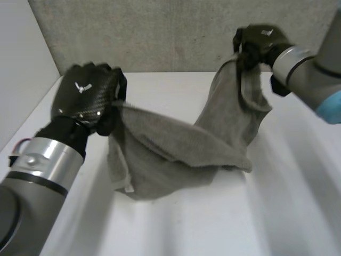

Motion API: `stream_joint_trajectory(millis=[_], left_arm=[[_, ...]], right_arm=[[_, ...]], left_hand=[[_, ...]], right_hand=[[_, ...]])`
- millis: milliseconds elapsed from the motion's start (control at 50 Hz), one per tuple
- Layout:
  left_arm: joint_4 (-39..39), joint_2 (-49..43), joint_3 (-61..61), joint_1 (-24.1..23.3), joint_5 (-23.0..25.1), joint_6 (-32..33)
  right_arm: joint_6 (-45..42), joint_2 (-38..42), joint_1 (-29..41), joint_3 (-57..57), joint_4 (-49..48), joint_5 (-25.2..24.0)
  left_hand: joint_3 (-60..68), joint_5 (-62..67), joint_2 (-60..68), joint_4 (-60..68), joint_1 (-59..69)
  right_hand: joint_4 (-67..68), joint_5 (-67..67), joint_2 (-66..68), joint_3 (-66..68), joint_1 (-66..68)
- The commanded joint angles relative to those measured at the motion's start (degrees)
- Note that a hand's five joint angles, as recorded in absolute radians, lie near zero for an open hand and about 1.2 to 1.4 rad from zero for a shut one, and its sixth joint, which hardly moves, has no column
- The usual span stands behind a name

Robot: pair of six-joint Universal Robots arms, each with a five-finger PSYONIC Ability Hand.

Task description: Fold the towel.

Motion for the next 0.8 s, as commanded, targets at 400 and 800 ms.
stream_joint_trajectory(millis=[400, 800], left_arm=[[-0.39, -15.88, 3.36, 8.12, -0.2, -0.07], [-0.3, -16.58, 2.57, 8.21, -0.2, -0.07]], right_arm=[[-7.58, -11.82, -3.91, 22.13, 13.58, -1.34], [-2.84, -13.15, -3.91, 54.56, -11.02, -6.79]], left_hand=[[10.38, 11.07, 10.25, 10.26, 11.75], [10.38, 11.07, 10.25, 10.26, 11.75]], right_hand=[[-45.25, -44.49, -43.7, -44.28, -43.84], [-34.65, -33.89, -33.1, -33.68, -33.24]])
